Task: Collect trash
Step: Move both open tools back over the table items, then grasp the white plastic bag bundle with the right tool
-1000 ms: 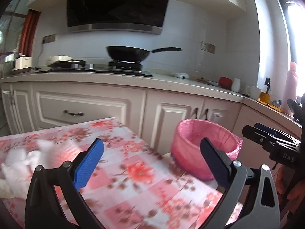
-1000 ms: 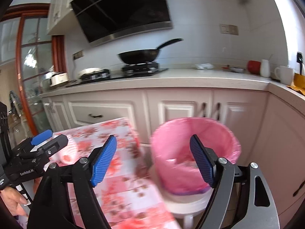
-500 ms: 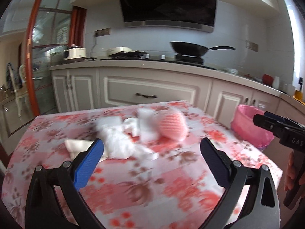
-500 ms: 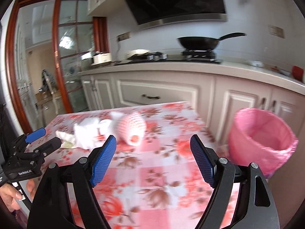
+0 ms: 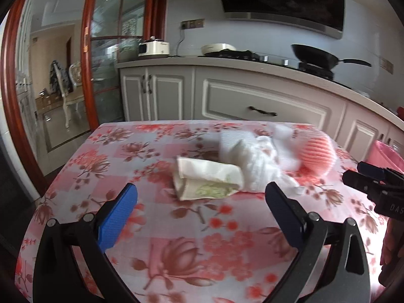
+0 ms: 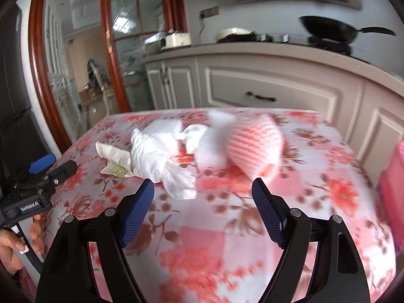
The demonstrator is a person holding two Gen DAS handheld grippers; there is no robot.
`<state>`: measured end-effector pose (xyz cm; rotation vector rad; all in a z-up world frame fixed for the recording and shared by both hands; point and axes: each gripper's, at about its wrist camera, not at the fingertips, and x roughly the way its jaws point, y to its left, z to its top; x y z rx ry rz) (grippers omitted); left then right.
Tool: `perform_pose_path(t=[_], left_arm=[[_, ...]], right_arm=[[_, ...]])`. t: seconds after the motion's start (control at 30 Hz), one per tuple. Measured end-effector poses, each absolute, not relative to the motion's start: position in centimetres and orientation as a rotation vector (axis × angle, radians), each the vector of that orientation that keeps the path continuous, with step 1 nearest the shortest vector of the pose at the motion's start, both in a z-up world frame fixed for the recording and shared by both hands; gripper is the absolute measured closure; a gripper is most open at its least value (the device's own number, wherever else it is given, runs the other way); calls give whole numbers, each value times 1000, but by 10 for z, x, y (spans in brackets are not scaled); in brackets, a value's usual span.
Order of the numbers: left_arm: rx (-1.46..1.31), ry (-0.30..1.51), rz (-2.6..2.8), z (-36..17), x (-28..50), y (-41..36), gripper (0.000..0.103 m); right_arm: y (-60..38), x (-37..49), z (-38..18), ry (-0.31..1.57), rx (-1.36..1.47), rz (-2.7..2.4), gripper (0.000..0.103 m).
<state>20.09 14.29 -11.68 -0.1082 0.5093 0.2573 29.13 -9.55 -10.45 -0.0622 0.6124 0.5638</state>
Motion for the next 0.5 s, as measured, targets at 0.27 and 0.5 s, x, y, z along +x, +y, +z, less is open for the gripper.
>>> perform_pose_path(t=[0.27,0.5], left_arm=[[-186,537,360,-131,213,174,5],[-175,567,423,-131,226,191,5]], right_arm=[[-48,335,-116,680,-81,646,27],[-10,357,-119,725,-87,713,27]])
